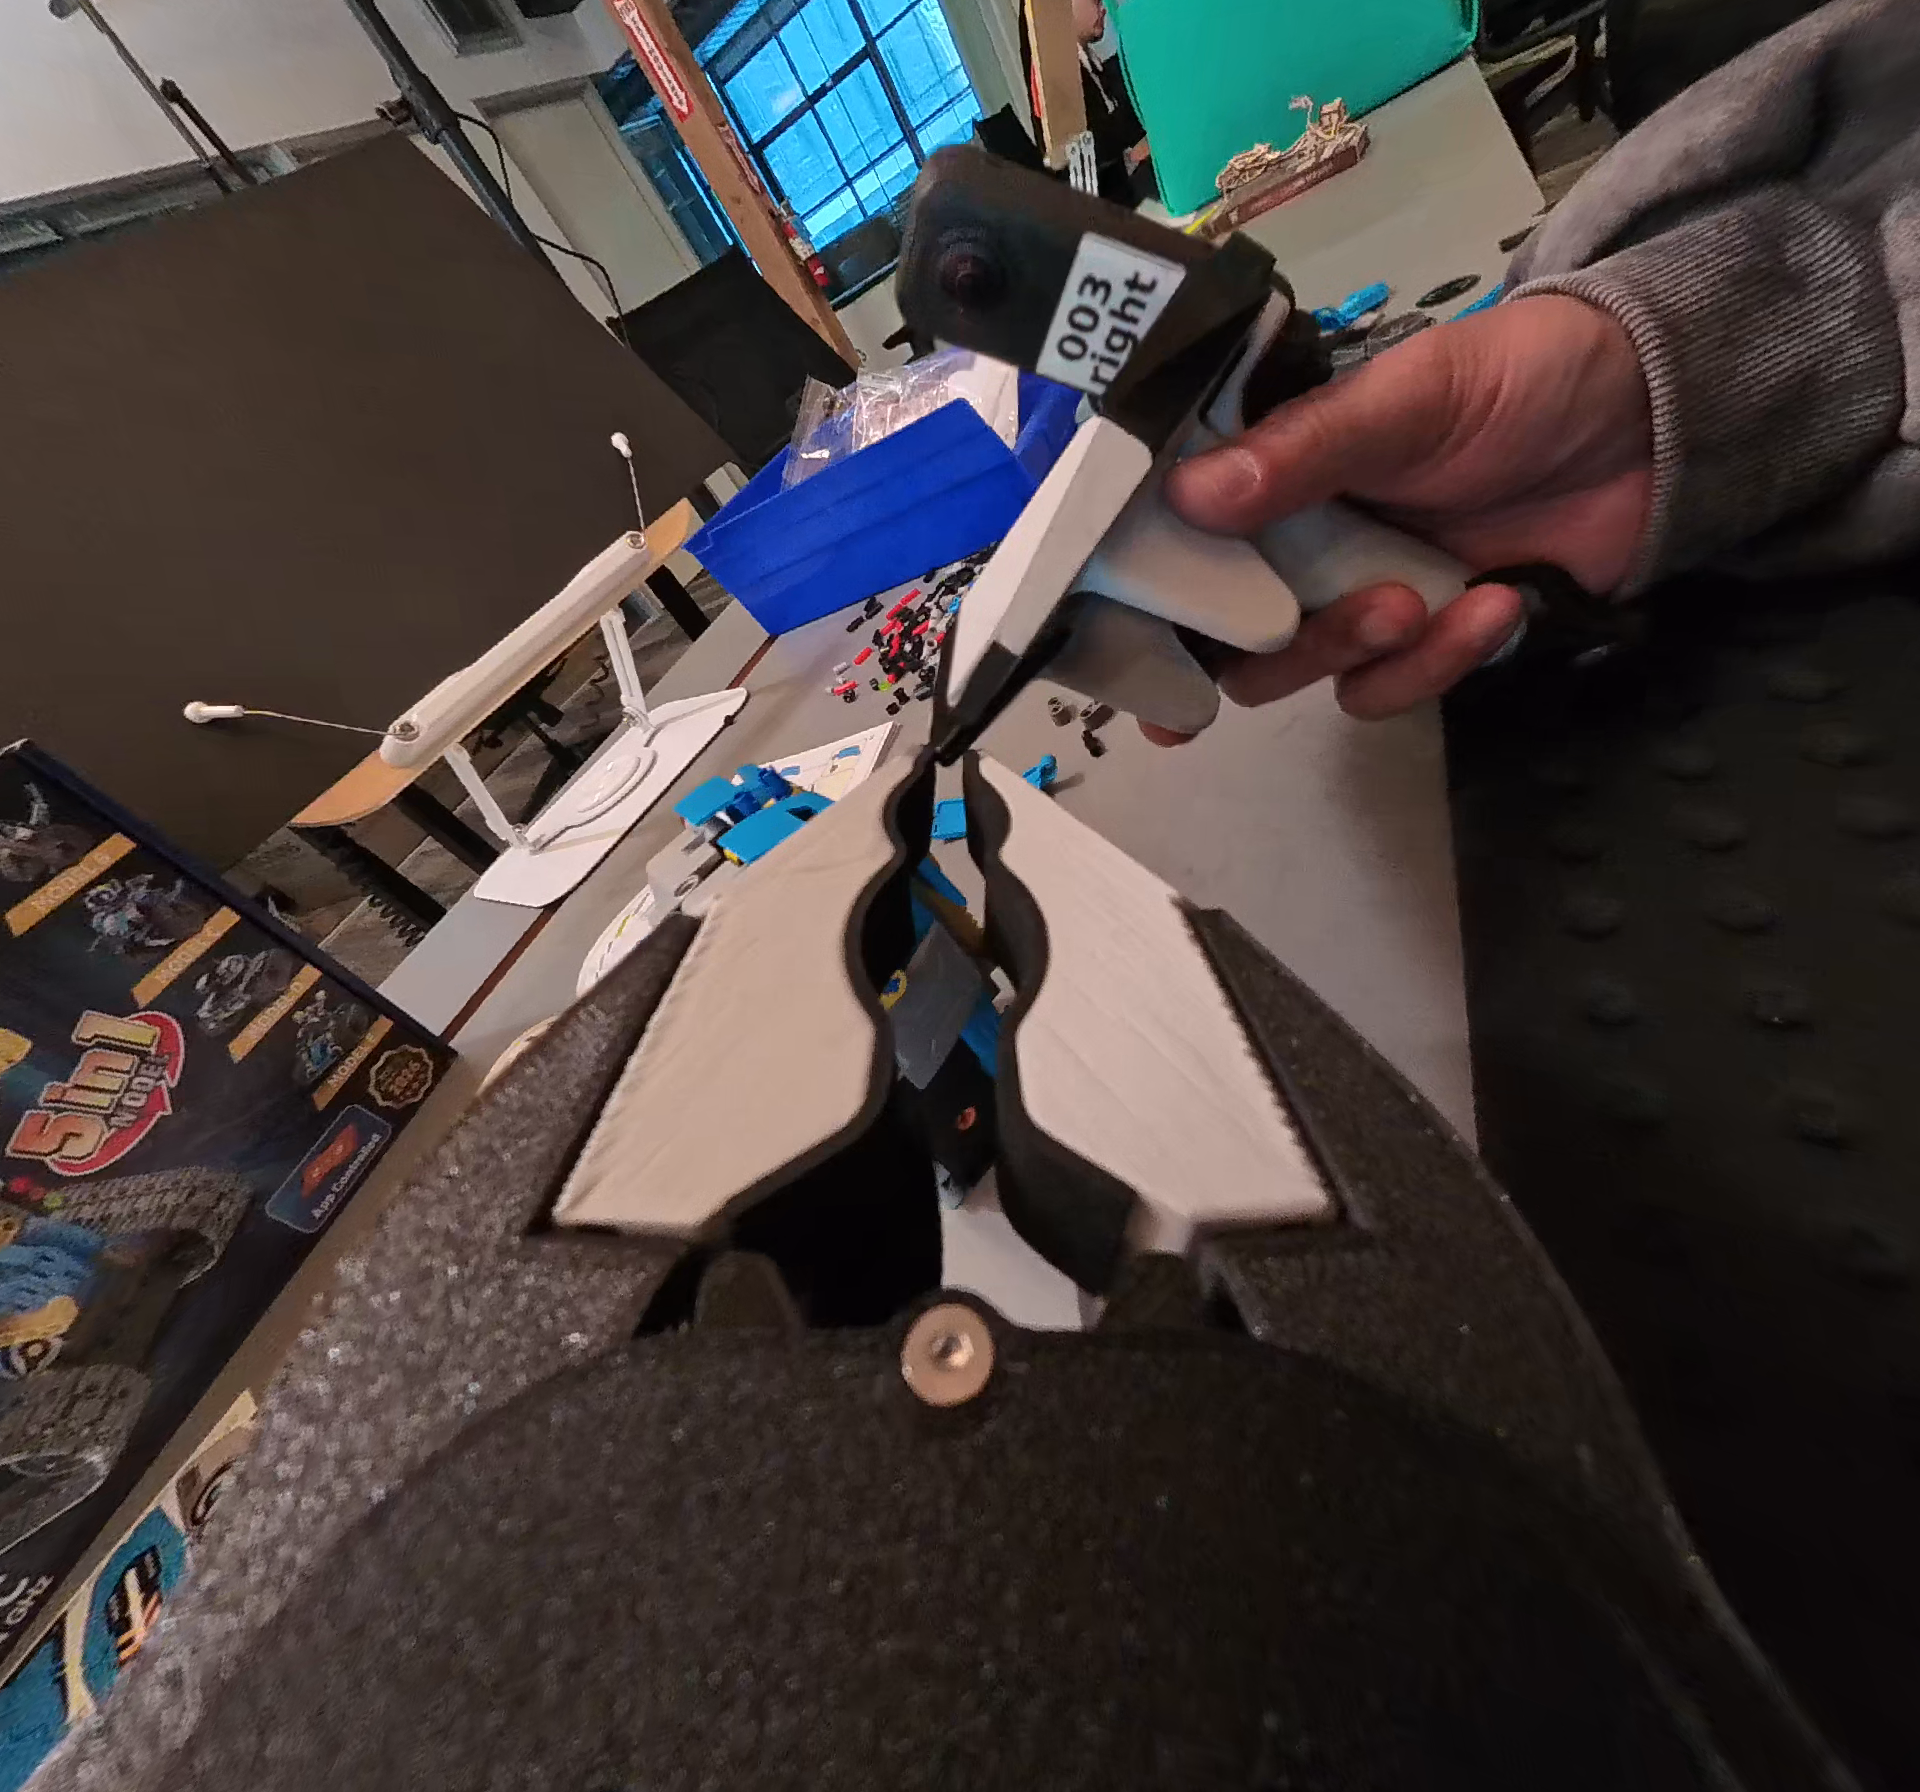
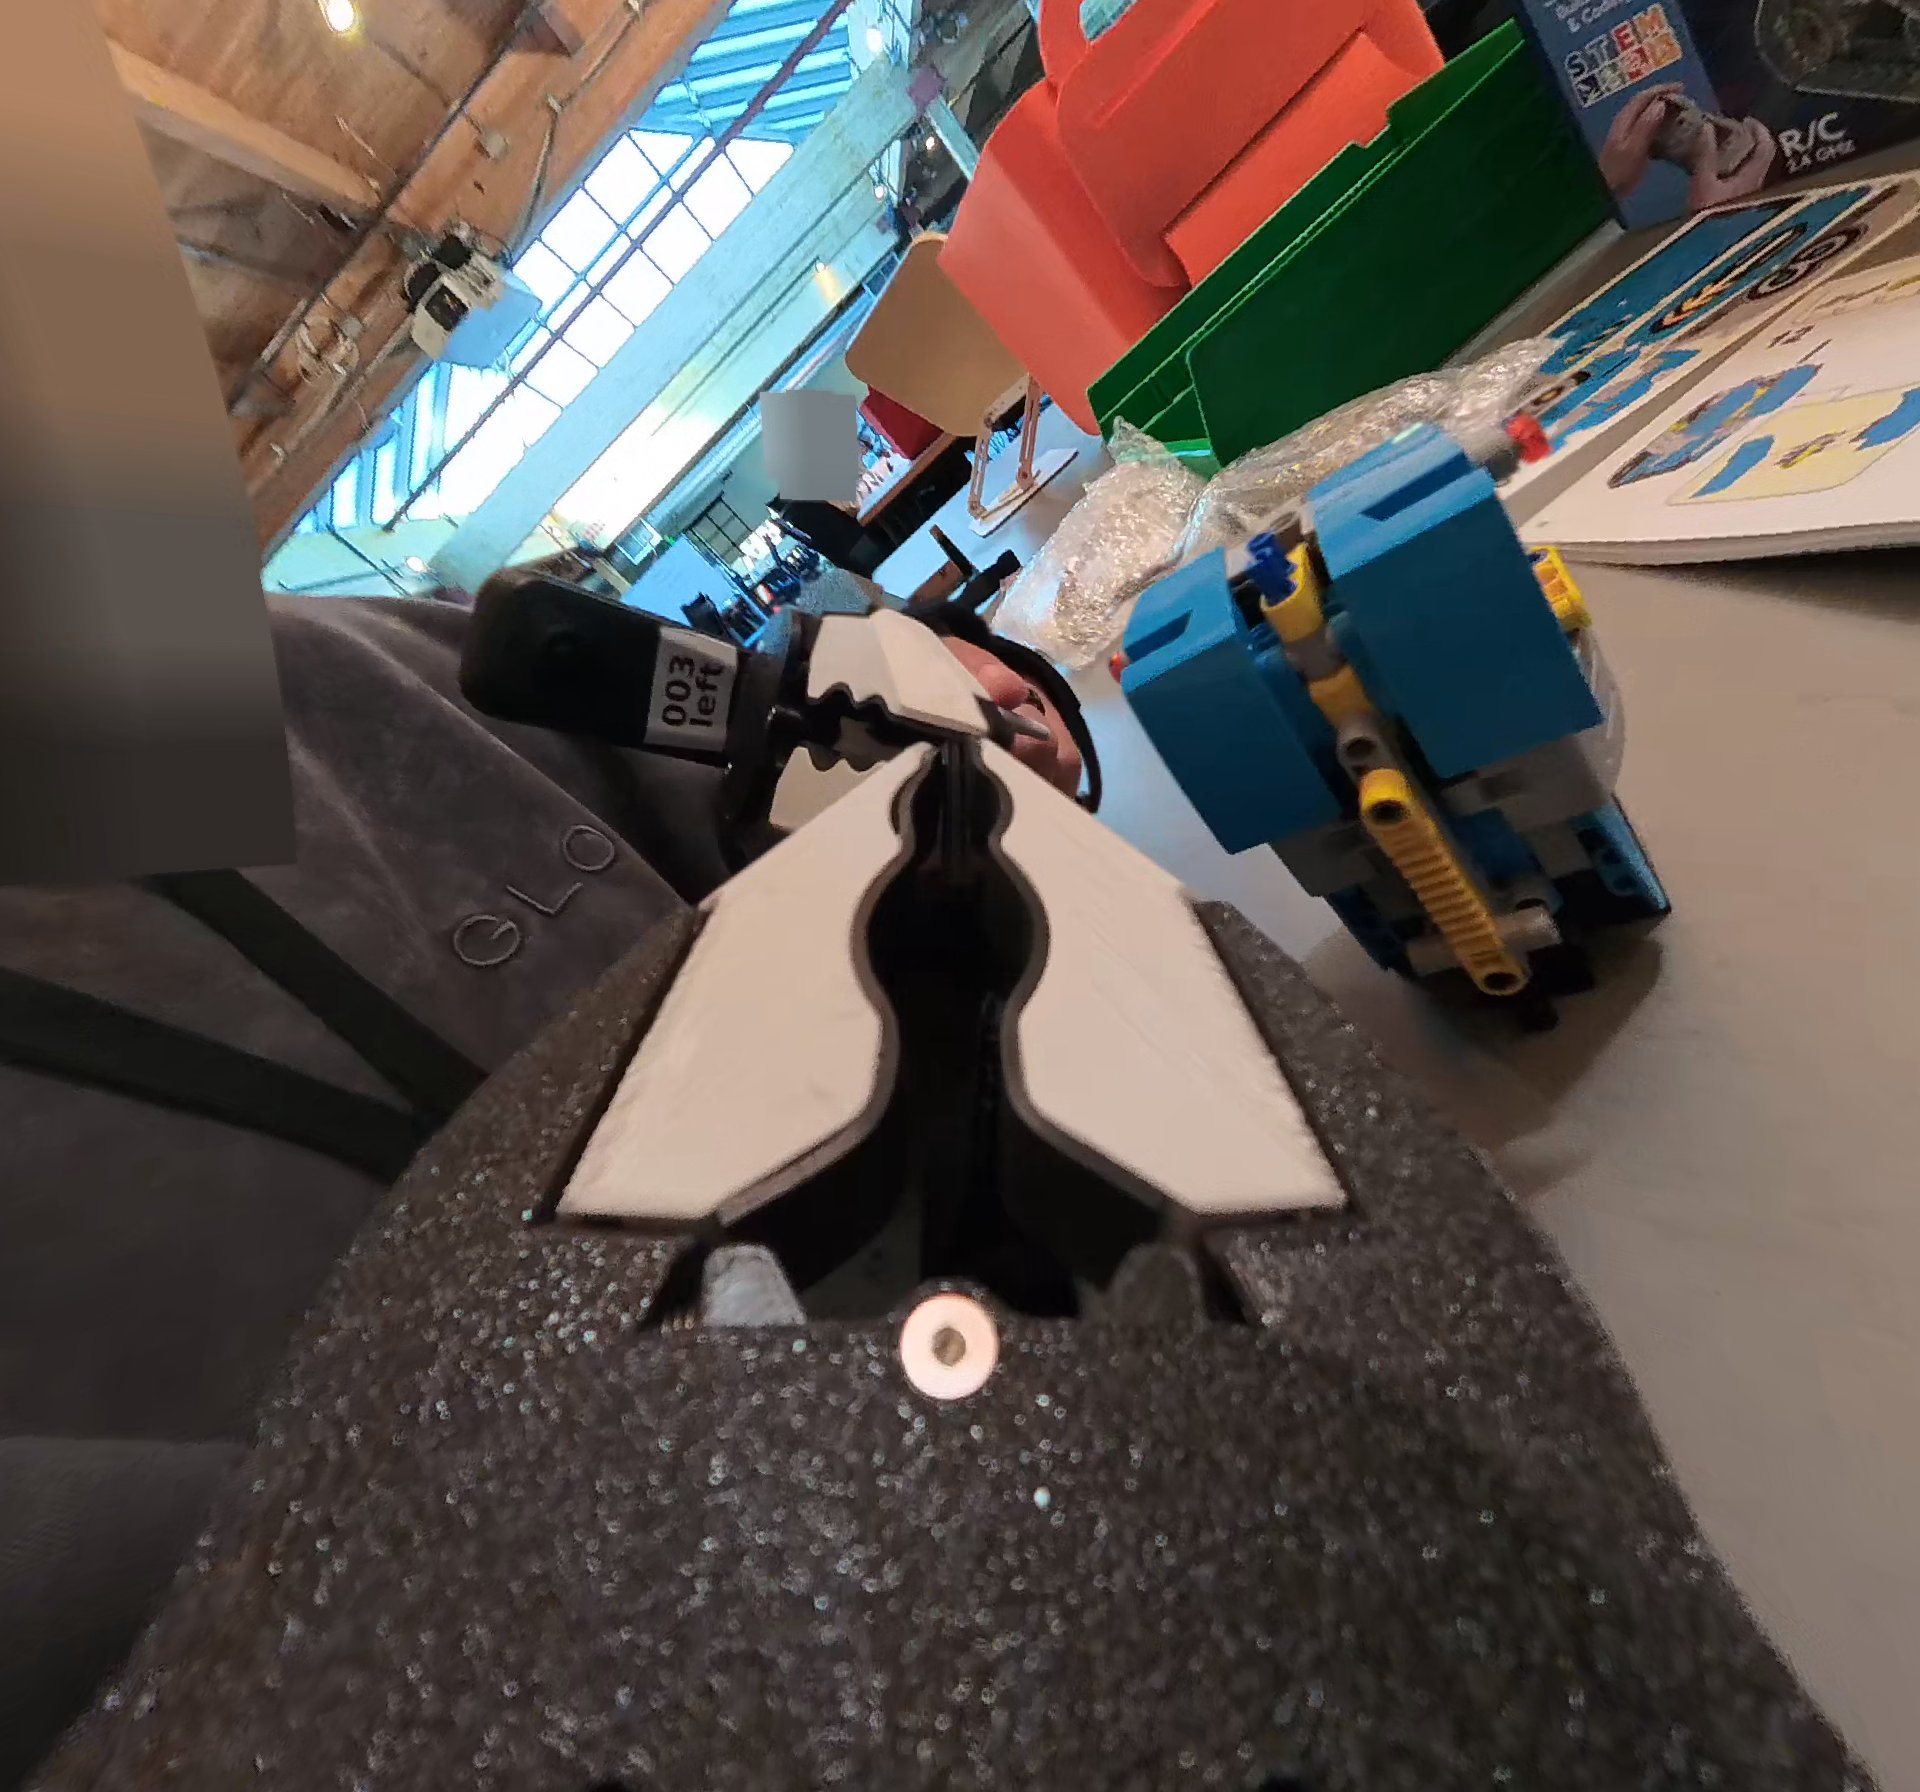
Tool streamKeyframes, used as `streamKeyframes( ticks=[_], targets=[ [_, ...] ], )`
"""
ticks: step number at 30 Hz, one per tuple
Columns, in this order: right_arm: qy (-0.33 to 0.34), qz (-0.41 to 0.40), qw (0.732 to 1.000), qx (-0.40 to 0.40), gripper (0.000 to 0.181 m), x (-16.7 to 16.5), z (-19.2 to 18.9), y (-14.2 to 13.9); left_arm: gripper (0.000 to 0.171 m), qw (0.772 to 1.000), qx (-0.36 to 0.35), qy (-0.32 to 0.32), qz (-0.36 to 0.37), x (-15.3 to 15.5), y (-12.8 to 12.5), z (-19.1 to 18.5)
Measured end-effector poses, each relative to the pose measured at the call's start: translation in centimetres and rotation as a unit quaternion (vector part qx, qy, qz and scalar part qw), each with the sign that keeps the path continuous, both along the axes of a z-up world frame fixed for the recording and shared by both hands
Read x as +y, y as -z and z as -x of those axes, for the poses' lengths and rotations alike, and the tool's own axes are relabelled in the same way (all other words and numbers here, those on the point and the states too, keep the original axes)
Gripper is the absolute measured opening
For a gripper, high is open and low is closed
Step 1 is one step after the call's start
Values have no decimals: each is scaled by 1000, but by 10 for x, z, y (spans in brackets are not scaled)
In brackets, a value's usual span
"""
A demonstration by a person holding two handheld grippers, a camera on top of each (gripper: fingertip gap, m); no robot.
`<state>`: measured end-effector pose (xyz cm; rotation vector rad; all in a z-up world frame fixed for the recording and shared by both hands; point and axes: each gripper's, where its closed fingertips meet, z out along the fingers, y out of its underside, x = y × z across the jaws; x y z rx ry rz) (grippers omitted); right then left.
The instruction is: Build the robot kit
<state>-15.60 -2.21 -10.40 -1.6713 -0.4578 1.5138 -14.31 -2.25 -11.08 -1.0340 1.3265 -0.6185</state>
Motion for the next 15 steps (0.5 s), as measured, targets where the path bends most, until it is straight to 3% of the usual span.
streamKeyframes(
  ticks=[3, 15],
  targets=[
    [3, -10, 1000, -13, 5, 0, -2, 0, 19, 999, -16, -26, -27, 6, -6, 3],
    [-15, 12, 999, -36, 2, -2, 0, 12, 9, 985, 43, -37, -162, -2, 11, -2]
  ],
)
